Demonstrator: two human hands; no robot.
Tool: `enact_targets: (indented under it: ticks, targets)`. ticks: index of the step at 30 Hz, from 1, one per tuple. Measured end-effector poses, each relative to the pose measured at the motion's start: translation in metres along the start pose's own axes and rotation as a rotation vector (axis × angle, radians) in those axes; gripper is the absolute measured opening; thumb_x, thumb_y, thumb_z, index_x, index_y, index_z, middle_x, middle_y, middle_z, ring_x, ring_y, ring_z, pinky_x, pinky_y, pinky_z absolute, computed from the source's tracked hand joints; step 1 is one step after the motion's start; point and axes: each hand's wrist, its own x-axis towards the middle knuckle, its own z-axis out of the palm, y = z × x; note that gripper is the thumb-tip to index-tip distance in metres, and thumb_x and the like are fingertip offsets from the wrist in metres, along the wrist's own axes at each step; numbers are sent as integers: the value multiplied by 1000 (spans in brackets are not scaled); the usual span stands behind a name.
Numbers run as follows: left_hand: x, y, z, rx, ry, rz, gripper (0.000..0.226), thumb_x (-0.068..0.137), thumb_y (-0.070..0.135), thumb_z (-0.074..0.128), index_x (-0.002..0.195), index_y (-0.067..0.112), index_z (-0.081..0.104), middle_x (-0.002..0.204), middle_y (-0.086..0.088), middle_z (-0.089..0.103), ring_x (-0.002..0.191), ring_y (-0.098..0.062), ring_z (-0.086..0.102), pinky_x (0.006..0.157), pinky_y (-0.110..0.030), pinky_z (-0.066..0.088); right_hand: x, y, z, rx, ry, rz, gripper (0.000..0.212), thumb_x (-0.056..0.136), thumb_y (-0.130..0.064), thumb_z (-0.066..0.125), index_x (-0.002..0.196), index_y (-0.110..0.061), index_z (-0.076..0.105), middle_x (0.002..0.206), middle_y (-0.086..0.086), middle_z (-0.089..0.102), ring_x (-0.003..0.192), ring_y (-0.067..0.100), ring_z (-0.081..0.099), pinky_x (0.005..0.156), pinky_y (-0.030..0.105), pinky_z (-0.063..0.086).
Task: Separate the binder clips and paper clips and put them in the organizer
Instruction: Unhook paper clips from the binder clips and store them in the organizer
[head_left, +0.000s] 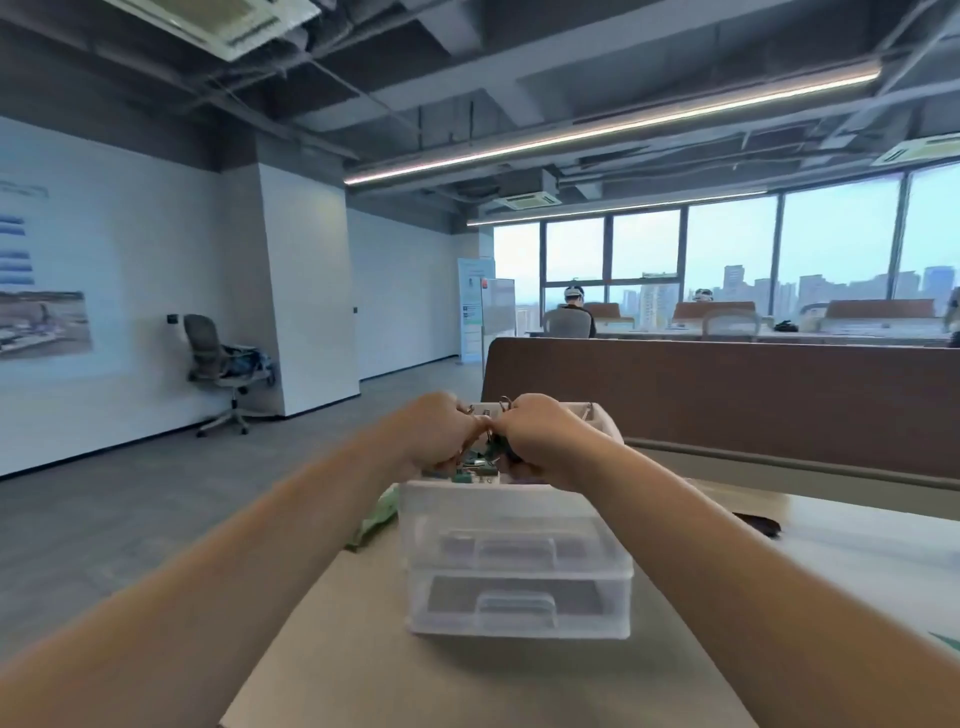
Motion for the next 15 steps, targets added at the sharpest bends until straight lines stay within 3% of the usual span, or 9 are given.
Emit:
enact_targets:
  ticks: [3, 6, 8, 9, 12, 13, 15]
  targets:
    - [23, -10, -14, -121, -18, -99, 21, 96, 17, 55, 79, 6, 54, 71, -13, 53, 58, -22, 50, 64, -35, 49, 30, -13, 20, 7, -26, 44, 25, 98, -1, 43, 74, -6, 51, 68, 14, 53, 60, 25, 51, 52, 31, 42]
    - [41, -14, -22, -252, -10, -164, 18, 97, 13, 52, 79, 11, 54, 81, -8, 58, 76, -24, 61, 80, -38, 58, 53, -25, 29, 110, -13, 58, 7, 96, -6, 49, 96, -7, 56, 99, 16, 62, 81, 26, 63, 65, 33, 57]
    - [46, -13, -26, -367, -34, -191, 16, 98, 16, 48, 83, 16, 53, 86, -5, 56, 77, -21, 60, 79, -39, 58, 65, -27, 31, 158, -7, 60, 26, 96, -13, 50, 120, -6, 55, 121, 19, 61, 102, 33, 65, 78, 42, 59]
    - [47, -13, -27, -414, -51, -216, 14, 100, 19, 45, 88, 17, 53, 89, -7, 54, 75, -21, 57, 77, -36, 55, 68, -28, 32, 165, -5, 83, 33, 97, -16, 49, 128, -6, 53, 121, 19, 59, 107, 38, 63, 80, 45, 58]
    - [51, -22, -28, -467, -91, -268, 24, 100, 34, 44, 117, 18, 50, 106, -11, 47, 81, -23, 45, 81, -39, 45, 72, -24, 35, 126, -42, 150, 37, 102, -23, 40, 135, -8, 45, 110, 23, 52, 97, 43, 56, 78, 49, 54]
    - [51, -25, -26, -477, -98, -268, 26, 99, 38, 45, 117, 20, 50, 105, -9, 44, 80, -21, 40, 80, -38, 42, 71, -23, 37, 117, -52, 163, 40, 103, -28, 38, 139, -10, 43, 116, 24, 51, 101, 43, 53, 80, 51, 54]
    - [51, -31, -23, -509, -91, -247, 21, 99, 41, 45, 97, 21, 53, 94, -6, 40, 80, -20, 35, 79, -36, 37, 71, -21, 38, 119, -64, 168, 45, 104, -36, 37, 143, -14, 39, 135, 24, 45, 116, 43, 49, 85, 53, 52]
